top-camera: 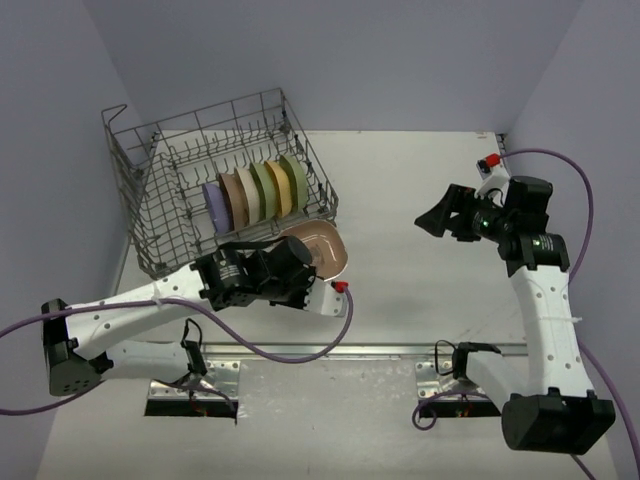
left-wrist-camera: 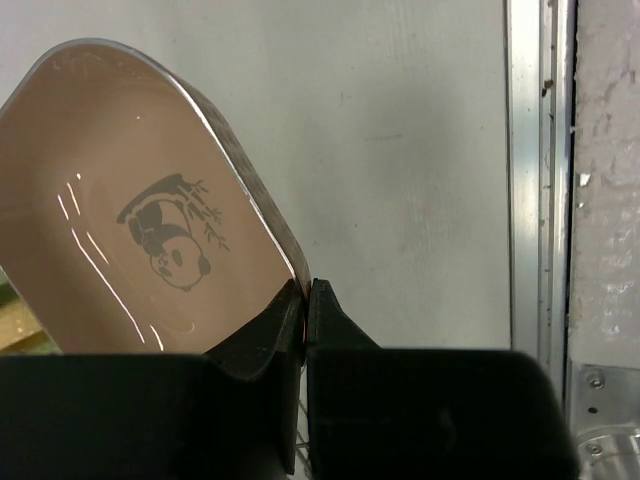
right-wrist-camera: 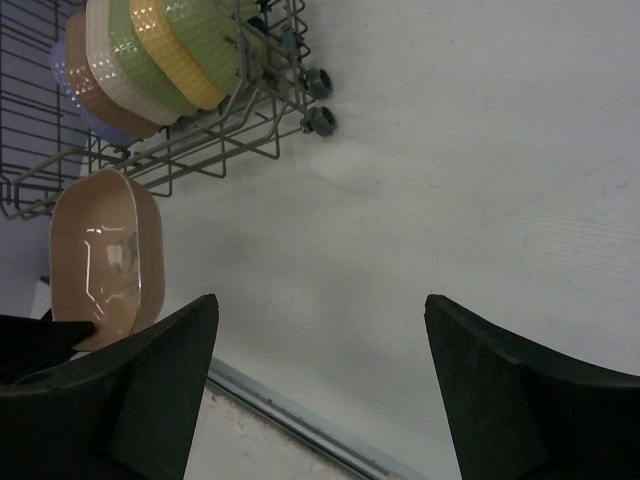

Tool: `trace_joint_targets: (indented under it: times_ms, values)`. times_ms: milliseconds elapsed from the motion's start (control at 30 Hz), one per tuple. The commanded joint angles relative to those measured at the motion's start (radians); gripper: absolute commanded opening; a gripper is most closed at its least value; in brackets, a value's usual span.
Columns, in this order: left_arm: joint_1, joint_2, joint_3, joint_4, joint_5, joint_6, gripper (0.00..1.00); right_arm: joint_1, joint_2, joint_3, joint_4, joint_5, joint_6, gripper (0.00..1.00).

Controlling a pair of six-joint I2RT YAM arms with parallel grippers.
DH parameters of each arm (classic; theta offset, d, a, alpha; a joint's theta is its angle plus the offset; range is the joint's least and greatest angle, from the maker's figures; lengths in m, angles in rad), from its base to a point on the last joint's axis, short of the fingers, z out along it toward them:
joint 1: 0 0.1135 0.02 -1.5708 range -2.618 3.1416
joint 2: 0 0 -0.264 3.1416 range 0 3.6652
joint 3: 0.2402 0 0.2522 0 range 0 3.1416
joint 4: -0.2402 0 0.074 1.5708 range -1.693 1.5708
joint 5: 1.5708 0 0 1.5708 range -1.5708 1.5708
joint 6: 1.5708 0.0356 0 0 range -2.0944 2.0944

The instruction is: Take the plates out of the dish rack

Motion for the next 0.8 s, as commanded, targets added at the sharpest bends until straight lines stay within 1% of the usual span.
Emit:
trace_joint_targets:
  times_ms: [0,133,267,500,700,767]
  values:
    - [-0.086,-0.007,0.002,0.03,-0.132,0.146,0.0,0.045,0.027,0.004,-0.001,-0.068,0.014,0.83]
    - [-0.146,0.01,0.008,0.049,-0.145,0.197,0.0,0.137,0.079,0.002,-0.009,-0.038,-0.027,0.83]
    - [-0.167,0.039,0.015,0.053,-0.151,0.219,0.0,0.201,0.145,0.067,-0.031,-0.014,-0.074,0.83]
    - [-0.17,0.084,0.043,0.058,-0.15,0.223,0.0,0.298,0.2,0.104,-0.02,-0.011,-0.098,0.83]
    - [-0.169,0.113,0.061,0.065,-0.154,0.22,0.0,0.378,0.219,0.086,-0.028,-0.022,-0.09,0.81]
    - [-0.169,0.133,0.073,0.066,-0.147,0.207,0.0,0.416,0.236,0.068,-0.021,-0.01,-0.063,0.79]
